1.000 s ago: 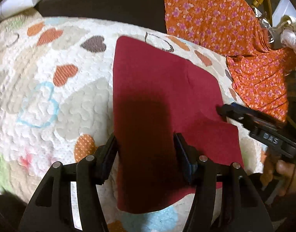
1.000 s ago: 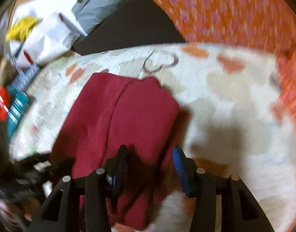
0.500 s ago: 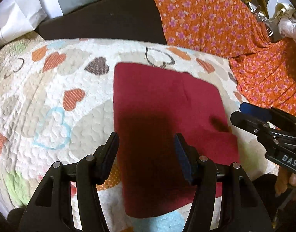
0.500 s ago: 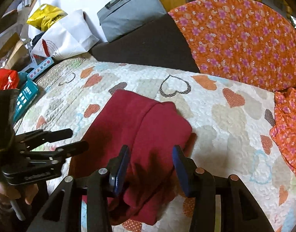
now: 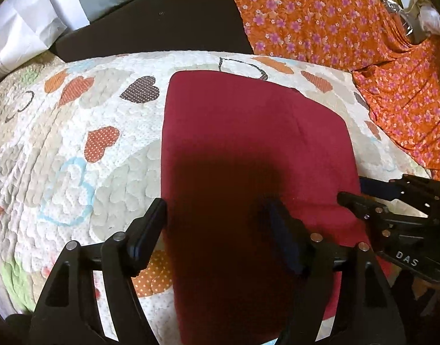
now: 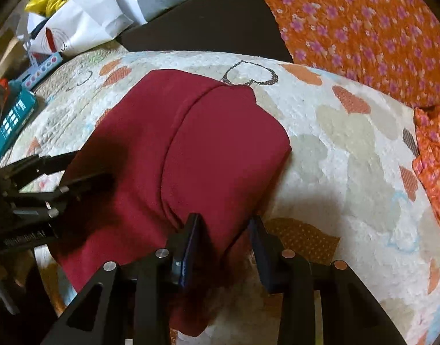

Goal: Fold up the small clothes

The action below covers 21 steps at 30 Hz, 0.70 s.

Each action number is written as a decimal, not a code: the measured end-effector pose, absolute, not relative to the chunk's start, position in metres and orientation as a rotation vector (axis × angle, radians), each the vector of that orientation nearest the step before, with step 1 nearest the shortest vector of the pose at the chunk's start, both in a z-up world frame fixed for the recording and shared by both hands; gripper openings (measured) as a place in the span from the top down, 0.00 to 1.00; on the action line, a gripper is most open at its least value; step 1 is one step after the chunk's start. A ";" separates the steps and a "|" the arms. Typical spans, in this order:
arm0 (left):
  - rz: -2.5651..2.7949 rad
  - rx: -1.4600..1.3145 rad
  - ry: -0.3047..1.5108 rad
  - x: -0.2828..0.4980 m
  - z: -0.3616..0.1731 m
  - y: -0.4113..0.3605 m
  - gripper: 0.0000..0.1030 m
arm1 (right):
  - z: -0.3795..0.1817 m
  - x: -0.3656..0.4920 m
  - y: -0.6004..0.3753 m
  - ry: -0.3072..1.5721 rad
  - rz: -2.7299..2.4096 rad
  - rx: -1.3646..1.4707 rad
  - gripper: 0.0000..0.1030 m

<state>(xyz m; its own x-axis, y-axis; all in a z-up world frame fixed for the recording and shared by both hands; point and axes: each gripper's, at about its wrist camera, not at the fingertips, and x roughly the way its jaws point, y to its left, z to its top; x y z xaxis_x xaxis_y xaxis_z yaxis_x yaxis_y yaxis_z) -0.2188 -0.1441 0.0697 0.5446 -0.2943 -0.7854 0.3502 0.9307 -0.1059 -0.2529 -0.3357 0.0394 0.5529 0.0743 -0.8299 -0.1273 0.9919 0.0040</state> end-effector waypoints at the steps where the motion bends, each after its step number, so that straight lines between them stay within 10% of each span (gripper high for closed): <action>1: -0.379 0.064 0.918 -0.219 0.070 -0.143 0.29 | 0.042 -0.254 -0.334 0.976 0.115 -0.072 0.66; 21: -0.275 0.106 0.804 -0.258 0.115 -0.126 0.29 | 0.049 -0.288 -0.303 0.978 0.135 -0.030 0.66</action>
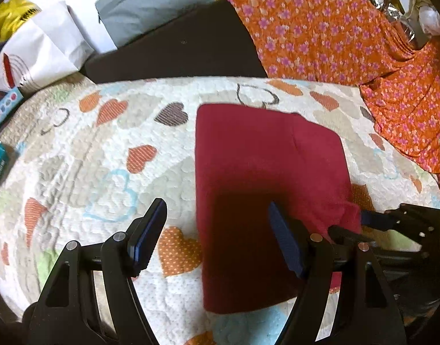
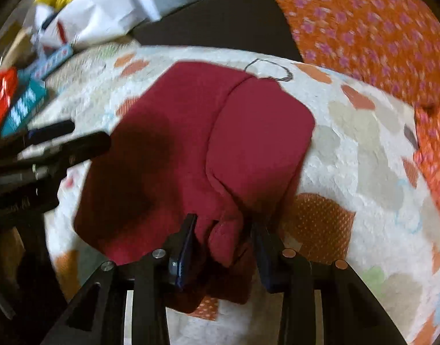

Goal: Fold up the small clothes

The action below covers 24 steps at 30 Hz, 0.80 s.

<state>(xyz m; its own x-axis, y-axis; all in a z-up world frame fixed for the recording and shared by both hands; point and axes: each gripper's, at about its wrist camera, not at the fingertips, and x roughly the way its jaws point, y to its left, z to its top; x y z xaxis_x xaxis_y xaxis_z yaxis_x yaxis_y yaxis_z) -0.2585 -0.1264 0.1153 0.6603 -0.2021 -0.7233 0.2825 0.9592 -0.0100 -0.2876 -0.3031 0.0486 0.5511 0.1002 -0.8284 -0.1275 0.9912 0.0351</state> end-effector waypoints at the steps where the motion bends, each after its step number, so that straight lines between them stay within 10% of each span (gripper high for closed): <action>1: -0.271 0.106 0.796 -0.261 0.118 -0.125 0.29 | 0.056 -0.291 -0.306 0.963 0.147 0.005 0.66; 24: -0.239 0.108 0.720 -0.289 0.152 -0.122 0.29 | 0.124 -0.327 -0.296 0.785 0.077 0.094 0.58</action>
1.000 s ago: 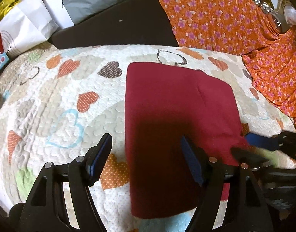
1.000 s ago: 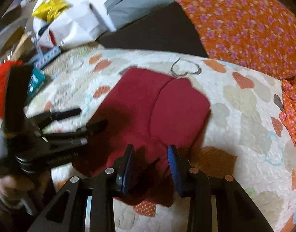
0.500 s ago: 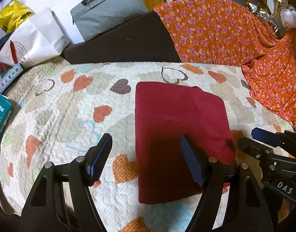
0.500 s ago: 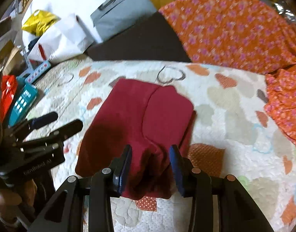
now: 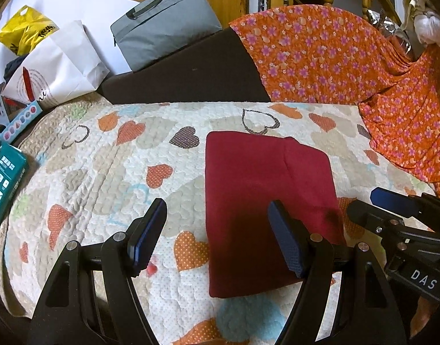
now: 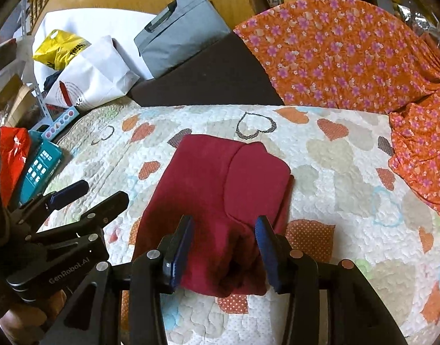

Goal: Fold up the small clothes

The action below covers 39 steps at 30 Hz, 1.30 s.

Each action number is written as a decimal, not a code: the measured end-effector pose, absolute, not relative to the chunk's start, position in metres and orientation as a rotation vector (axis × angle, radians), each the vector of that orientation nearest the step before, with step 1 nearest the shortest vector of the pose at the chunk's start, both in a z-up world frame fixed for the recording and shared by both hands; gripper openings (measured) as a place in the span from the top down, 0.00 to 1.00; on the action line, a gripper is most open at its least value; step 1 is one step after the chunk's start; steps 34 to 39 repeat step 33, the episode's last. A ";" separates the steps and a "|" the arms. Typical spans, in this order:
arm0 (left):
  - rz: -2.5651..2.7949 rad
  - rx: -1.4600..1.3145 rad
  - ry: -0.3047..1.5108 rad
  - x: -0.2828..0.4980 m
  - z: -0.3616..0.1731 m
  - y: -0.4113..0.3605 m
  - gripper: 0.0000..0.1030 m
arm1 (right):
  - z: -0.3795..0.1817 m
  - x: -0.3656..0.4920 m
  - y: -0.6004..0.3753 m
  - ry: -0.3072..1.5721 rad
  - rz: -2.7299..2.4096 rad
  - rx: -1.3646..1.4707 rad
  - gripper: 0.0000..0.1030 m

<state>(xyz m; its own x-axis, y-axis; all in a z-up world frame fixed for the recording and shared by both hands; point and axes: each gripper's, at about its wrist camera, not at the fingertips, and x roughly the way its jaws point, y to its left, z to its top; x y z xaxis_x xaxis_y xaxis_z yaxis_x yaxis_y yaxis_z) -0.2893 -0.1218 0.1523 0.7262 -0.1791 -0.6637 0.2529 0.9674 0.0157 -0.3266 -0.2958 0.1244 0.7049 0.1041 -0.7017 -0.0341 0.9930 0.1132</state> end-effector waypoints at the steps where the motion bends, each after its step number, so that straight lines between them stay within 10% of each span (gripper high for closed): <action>1: -0.239 0.109 0.720 -0.290 0.153 -0.122 0.29 | 0.124 -0.327 -0.295 0.788 0.077 0.093 0.58; 39: -0.267 0.104 0.743 -0.279 0.139 -0.123 0.29 | 0.106 -0.316 -0.289 0.830 0.090 0.116 0.58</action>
